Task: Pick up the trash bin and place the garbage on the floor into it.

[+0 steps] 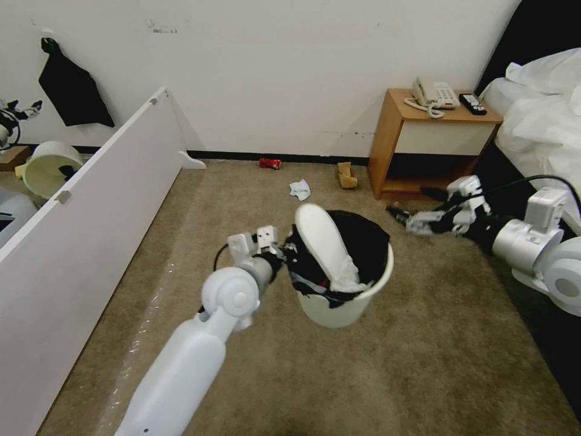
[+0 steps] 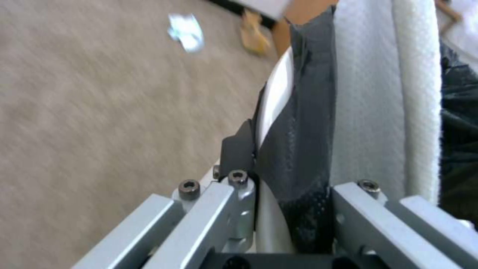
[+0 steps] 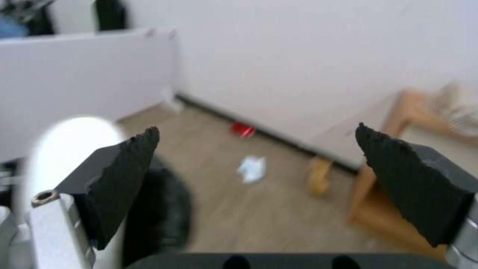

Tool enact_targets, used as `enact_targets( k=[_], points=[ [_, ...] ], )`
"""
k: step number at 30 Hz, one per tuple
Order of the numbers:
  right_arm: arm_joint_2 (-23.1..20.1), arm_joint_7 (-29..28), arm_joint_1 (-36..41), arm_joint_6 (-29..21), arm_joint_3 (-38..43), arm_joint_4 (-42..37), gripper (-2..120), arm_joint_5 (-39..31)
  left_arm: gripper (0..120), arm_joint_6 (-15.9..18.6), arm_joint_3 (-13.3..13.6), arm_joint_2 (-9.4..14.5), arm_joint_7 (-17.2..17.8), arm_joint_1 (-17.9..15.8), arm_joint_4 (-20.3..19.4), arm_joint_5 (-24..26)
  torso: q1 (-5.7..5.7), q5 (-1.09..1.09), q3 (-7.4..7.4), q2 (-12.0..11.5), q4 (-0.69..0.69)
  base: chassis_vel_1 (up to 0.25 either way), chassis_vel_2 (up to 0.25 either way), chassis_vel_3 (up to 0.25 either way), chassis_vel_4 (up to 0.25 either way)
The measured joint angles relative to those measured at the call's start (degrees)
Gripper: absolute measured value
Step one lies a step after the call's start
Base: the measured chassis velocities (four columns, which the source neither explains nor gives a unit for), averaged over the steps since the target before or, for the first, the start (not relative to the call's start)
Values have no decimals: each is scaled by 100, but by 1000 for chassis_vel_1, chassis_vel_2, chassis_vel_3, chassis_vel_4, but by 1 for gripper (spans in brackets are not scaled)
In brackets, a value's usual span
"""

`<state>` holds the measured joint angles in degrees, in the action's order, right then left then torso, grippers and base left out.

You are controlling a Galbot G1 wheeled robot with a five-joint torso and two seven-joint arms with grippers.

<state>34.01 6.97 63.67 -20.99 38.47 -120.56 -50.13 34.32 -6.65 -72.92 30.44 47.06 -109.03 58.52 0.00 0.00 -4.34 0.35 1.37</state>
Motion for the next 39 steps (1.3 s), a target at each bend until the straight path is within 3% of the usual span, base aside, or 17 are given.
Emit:
enact_targets(
  k=[2, 13, 20, 26, 39],
  points=[
    [154, -236, 52, 386, 49, 28, 100, 223, 4, -50, -191, 69, -60, -63, -47, -124, 0, -1, 0, 0, 0, 0, 0, 0, 0],
    [850, -1277, 184, 1122, 46, 87, 100, 644, 4, -246, -783, 207, -323, -216, -210, -666, 0, 0, 0, 0, 0, 0, 0, 0, 0],
    [1332, -1678, 384, 1330, 51, 130, 100, 1121, 4, -248, -1048, 285, -349, -214, -312, -771, 0, 0, 0, 0, 0, 0, 0, 0, 0],
    [1588, -1595, 430, 1567, 60, 336, 100, 1660, 4, -248, -1152, 316, -351, -174, -422, -809, 0, 0, 0, 0, 1, 0, 0, 0, 0],
    [1866, -1477, 308, 1588, -52, 534, 100, 1873, 4, -235, -1190, 354, -348, -155, -467, -709, 0, 0, 1, 0, 0, 0, 0, 0, 0]
  ],
)
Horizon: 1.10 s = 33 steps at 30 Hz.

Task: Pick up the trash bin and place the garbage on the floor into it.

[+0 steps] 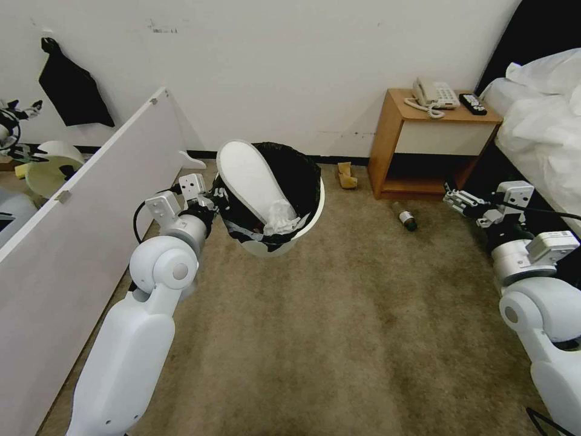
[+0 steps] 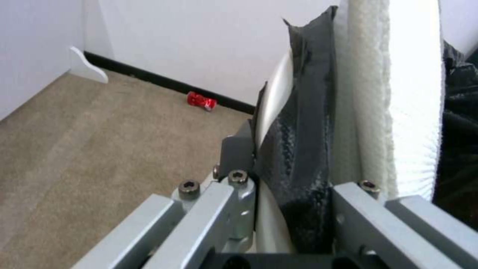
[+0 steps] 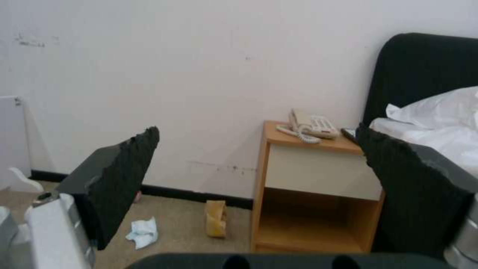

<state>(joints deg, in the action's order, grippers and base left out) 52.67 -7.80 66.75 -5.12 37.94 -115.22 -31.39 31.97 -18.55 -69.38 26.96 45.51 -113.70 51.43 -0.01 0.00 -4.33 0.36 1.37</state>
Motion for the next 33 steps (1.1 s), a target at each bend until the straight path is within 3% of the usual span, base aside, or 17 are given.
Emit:
enact_targets(
  k=[22, 33],
  points=[
    [30, 89, -34, -35, -5, 65, 100, 11, 4, 8, 39, -48, 9, -23, 16, 32, 0, 0, 0, 0, 0, 0, 0, 0, 0],
    [10, 161, -25, -36, -15, 66, 100, 14, 4, 14, 39, -81, 52, -23, 6, 147, 0, 0, -1, 0, -1, -81, 86, 87, -79]
  ],
)
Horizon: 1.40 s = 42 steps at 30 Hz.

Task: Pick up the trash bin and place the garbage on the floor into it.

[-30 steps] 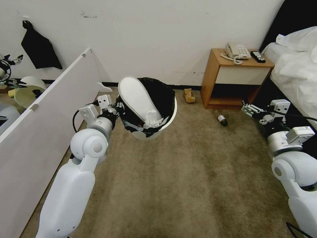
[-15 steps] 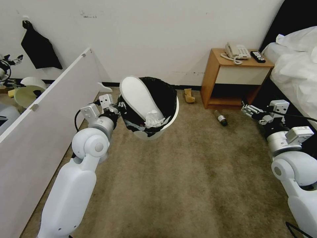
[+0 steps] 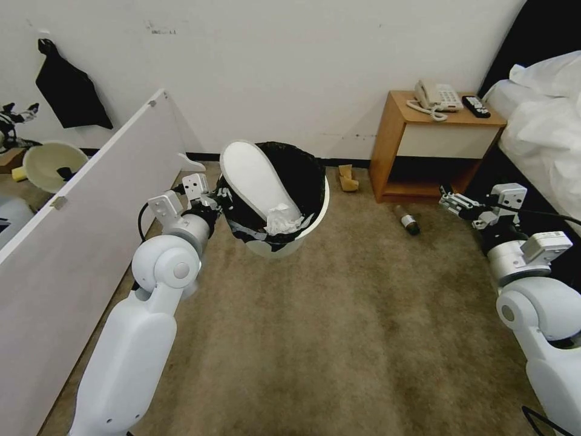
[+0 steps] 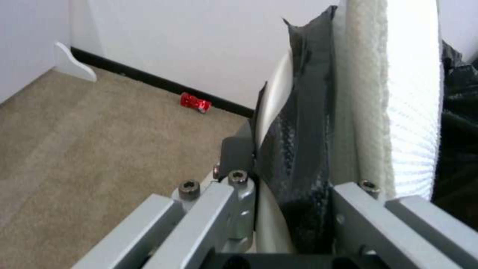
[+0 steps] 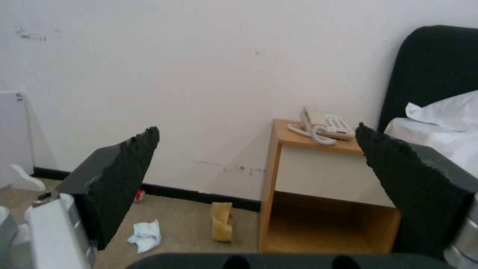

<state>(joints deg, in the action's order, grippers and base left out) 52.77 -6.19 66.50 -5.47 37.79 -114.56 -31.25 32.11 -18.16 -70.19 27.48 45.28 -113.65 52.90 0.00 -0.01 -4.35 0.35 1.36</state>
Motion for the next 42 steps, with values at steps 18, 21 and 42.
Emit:
enact_targets(
  k=[18, 21, 42],
  points=[
    [-10, 33, -17, -6, -18, 20, 100, -8, 4, 12, -8, -27, 43, 9, -7, 86, 0, 1, 1, 0, 1, -68, 72, 66, -67],
    [-12, 43, -18, -1, -17, 29, 100, -10, 4, 13, 1, -41, 45, 1, 9, 87, 0, 1, 1, 0, 1, -58, 77, 77, -73],
    [-13, 57, -56, -5, -21, 16, 100, -39, 4, 16, 5, -24, 54, -36, 18, 124, 0, 1, 1, 0, 1, -69, 67, 71, -67]
  ],
)
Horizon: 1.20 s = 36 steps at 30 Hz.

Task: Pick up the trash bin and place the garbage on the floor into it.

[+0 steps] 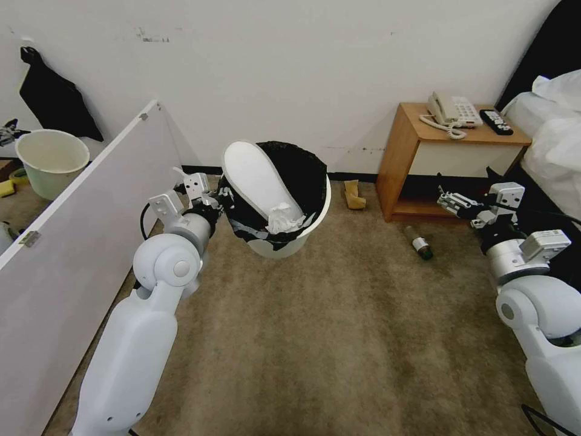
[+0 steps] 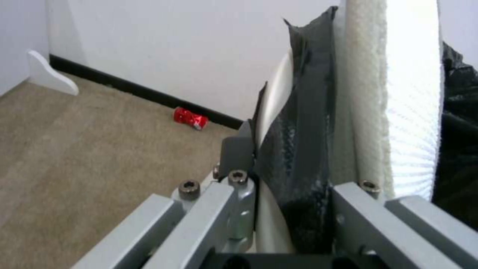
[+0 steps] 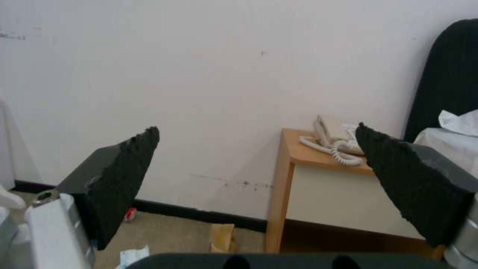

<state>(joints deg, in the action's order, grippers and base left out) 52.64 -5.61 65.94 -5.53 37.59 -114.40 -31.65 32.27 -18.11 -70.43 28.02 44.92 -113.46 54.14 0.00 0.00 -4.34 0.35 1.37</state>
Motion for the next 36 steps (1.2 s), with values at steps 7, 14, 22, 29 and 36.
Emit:
enact_targets(
  k=[7, 14, 22, 29, 36],
  points=[
    [-3, 1, 7, -8, 4, -14, 100, -10, 4, 2, -2, 17, 9, 26, -15, 5, 0, 0, 0, 0, 0, -76, 67, 72, -69],
    [5, 10, 6, -17, -3, -19, 100, -14, 4, 3, -12, 34, 16, 49, -43, 7, 0, 0, 0, 0, 0, -77, 69, 69, -65],
    [10, 20, 10, -19, -5, -18, 100, -16, 4, 3, -1, 28, 23, 49, -45, 10, 0, 0, 0, 0, 1, -83, 56, 76, -78],
    [-12, 28, 4, -21, 1, -19, 100, -39, 4, 5, -1, 19, 26, 49, -45, 11, 0, 0, 0, 0, 0, -80, 72, 82, -72],
    [-5, 44, 5, -22, -2, -20, 100, -40, 4, 5, -3, 13, 26, 47, -44, 10, 0, 0, 0, 0, 0, -66, 67, 71, -78]
  ],
)
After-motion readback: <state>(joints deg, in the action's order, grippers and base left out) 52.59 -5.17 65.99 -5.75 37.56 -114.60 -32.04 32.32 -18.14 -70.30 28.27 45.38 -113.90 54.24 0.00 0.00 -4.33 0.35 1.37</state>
